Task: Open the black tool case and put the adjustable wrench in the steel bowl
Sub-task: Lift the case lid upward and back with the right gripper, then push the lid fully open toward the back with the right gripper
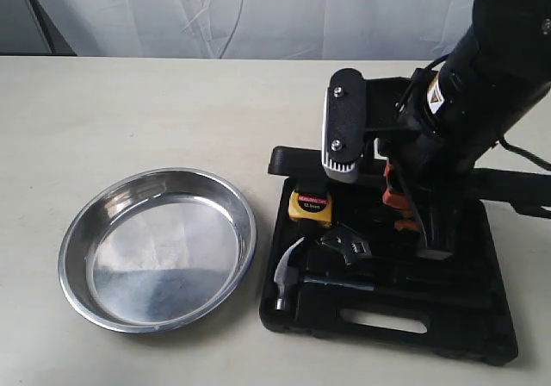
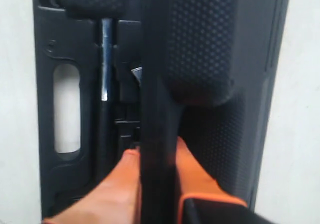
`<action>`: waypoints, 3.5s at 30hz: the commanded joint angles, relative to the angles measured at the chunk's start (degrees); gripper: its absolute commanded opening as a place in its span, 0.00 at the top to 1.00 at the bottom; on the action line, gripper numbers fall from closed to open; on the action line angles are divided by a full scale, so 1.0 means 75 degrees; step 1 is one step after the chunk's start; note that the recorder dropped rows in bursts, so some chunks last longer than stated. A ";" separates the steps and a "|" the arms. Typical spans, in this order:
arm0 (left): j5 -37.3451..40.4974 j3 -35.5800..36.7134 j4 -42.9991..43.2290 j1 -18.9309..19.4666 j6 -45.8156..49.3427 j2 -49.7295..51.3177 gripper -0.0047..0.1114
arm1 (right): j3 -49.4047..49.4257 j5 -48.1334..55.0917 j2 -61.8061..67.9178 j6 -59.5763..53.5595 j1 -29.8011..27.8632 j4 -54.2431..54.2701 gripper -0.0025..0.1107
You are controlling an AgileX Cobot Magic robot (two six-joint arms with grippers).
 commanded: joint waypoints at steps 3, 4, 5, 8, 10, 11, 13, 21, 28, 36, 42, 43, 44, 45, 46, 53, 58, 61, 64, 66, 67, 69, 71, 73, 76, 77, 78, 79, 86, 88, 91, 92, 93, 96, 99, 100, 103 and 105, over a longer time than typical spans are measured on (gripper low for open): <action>-0.0096 -0.0022 0.0029 0.0030 -0.0012 -0.0020 0.96 | -0.0085 -0.1256 -0.0069 0.0056 -0.0015 -0.1216 0.99; -0.0096 -0.0022 0.0029 0.0030 -0.0012 -0.0020 0.96 | -0.0085 -0.1362 -0.0069 0.0056 -0.0015 -0.1401 0.99; -0.0096 -0.0022 0.0029 0.0030 -0.0012 -0.0020 0.96 | -0.0085 -0.1449 -0.0069 0.0056 -0.0015 -0.1539 0.99; -0.0096 -0.0022 0.0029 0.0030 -0.0012 -0.0020 0.96 | -0.0085 -0.1724 -0.0069 0.0067 -0.0015 -0.2062 0.99; -0.0096 -0.0022 0.0029 0.0030 -0.0012 -0.0020 0.96 | -0.0085 -0.1939 -0.0069 0.0180 -0.0015 -0.2330 0.99; -0.0096 -0.0022 0.0029 0.0030 -0.0012 -0.0020 0.96 | -0.0085 -0.2088 -0.0069 0.0287 -0.0015 -0.2500 0.99; -0.0096 -0.0022 0.0029 0.0030 -0.0012 -0.0020 0.96 | -0.0085 -0.2418 -0.0069 0.0468 -0.0015 -0.2799 0.99; -0.0096 -0.0022 0.0029 0.0030 -0.0012 -0.0020 0.96 | -0.0085 -0.4318 0.0555 0.0943 -0.0443 -0.3625 0.99; -0.0096 -0.0022 0.0029 0.0030 -0.0012 -0.0020 0.96 | -0.0085 -0.5299 0.1258 0.1063 -0.0986 -0.3656 0.99; -0.0096 -0.0022 0.0029 0.0030 -0.0012 -0.0020 0.96 | -0.0092 -0.6012 0.1275 0.1063 -0.1024 -0.4159 0.99; -0.0096 -0.0022 0.0029 0.0030 -0.0012 -0.0020 0.96 | -0.0092 -0.5329 0.1275 0.1114 -0.1024 -0.4159 0.99; -0.0096 -0.0022 0.0029 0.0030 -0.0012 -0.0020 0.96 | -0.0092 -0.5050 0.1275 0.1114 -0.1024 -0.4139 0.99; -0.0096 -0.0022 0.0029 0.0030 -0.0012 -0.0020 0.96 | -0.0092 -0.4805 0.1275 0.1114 -0.1004 -0.4139 0.99; -0.0096 -0.0022 0.0029 0.0030 -0.0012 -0.0020 0.96 | -0.0092 -0.4524 0.1275 0.1114 -0.1004 -0.4139 0.99; -0.0096 -0.0022 0.0029 0.0030 -0.0012 -0.0020 0.96 | -0.0092 -0.4251 0.1256 0.1114 -0.0985 -0.4052 0.99; -0.0096 -0.0022 0.0029 0.0030 -0.0012 -0.0020 0.96 | 0.0176 -0.3849 0.0519 0.1046 -0.0767 -0.3539 0.99; -0.0096 -0.0022 0.0029 0.0030 -0.0012 -0.0020 0.96 | 0.0347 -0.3311 -0.0161 0.1046 -0.0238 -0.3436 0.99; -0.0096 -0.0022 0.0029 0.0030 -0.0012 -0.0020 0.96 | 0.0430 -0.2578 -0.0520 0.1046 0.0131 -0.3104 0.99; -0.0096 -0.0022 0.0029 0.0030 -0.0012 -0.0020 0.96 | 0.0557 -0.2013 -0.0757 0.1046 0.0422 -0.3007 0.99; -0.0096 -0.0022 0.0029 0.0030 -0.0012 -0.0020 0.96 | 0.0557 -0.1591 -0.0850 0.1046 0.0553 -0.3043 0.99; -0.0096 -0.0022 0.0029 0.0030 -0.0012 -0.0020 0.96 | 0.0557 -0.1431 -0.0917 0.1046 0.0596 -0.3043 0.99; -0.0096 -0.0022 0.0029 0.0030 -0.0012 -0.0020 0.96 | 0.0541 -0.1312 -0.1028 0.1046 0.0594 -0.3057 0.99; -0.0096 -0.0022 0.0029 0.0030 -0.0012 -0.0020 0.96 | 0.0541 -0.1315 -0.1150 0.1046 0.0594 -0.3281 0.99; -0.0096 -0.0022 0.0029 0.0030 -0.0012 -0.0020 0.96 | 0.0530 -0.1349 -0.1239 0.1046 0.0594 -0.3541 0.99; -0.0096 -0.0022 0.0029 0.0030 -0.0012 -0.0020 0.96 | 0.0530 -0.1444 -0.1306 0.0910 0.0594 -0.3794 0.99; -0.0096 -0.0022 0.0029 0.0030 -0.0012 -0.0020 0.96 | 0.0530 -0.1572 -0.1277 0.0738 0.0594 -0.3778 0.99; -0.0096 -0.0022 0.0029 0.0030 -0.0012 -0.0020 0.96 | 0.0530 -0.1711 -0.1271 0.0721 0.0594 -0.3778 0.99; -0.0096 -0.0022 0.0029 0.0030 -0.0012 -0.0020 0.96 | 0.0530 -0.1987 -0.1271 0.0721 0.0594 -0.3777 0.99; -0.0096 -0.0022 0.0029 0.0030 -0.0012 -0.0020 0.96 | 0.0530 -0.2545 -0.1271 0.0721 0.0594 -0.4530 0.99; -0.0096 -0.0022 0.0029 0.0030 -0.0012 -0.0020 0.96 | 0.0530 -0.2545 -0.1271 0.0721 0.0594 -0.4530 0.99; -0.0096 -0.0022 0.0029 0.0030 -0.0012 -0.0020 0.96 | 0.0530 -0.2580 -0.1221 0.0721 0.0594 -0.4459 0.99; -0.0096 -0.0022 0.0029 0.0030 -0.0012 -0.0020 0.96 | 0.0530 -0.2655 -0.1184 0.0808 0.0594 -0.4369 0.99; -0.0096 -0.0022 0.0029 0.0030 -0.0012 -0.0020 0.96 | 0.0530 -0.2697 -0.1136 0.0888 0.0594 -0.4334 0.99; -0.0096 -0.0022 0.0029 0.0030 -0.0012 -0.0020 0.96 | 0.0530 -0.2868 -0.0966 0.1061 0.0594 -0.4220 0.99; -0.0096 -0.0022 0.0029 0.0030 -0.0012 -0.0020 0.96 | 0.0530 -0.2958 -0.0779 0.1061 0.0594 -0.4064 0.99; -0.0096 -0.0022 0.0029 0.0030 -0.0012 -0.0020 0.96 | 0.0530 -0.2975 -0.0743 0.1076 0.0594 -0.4049 0.99; -0.0096 -0.0022 0.0029 0.0030 -0.0012 -0.0020 0.96 | 0.0530 -0.2972 -0.0578 0.1093 0.0594 -0.4019 0.98; -0.0096 -0.0022 0.0029 0.0030 -0.0012 -0.0020 0.96 | 0.0530 -0.2996 -0.0491 0.1166 0.0594 -0.4019 0.98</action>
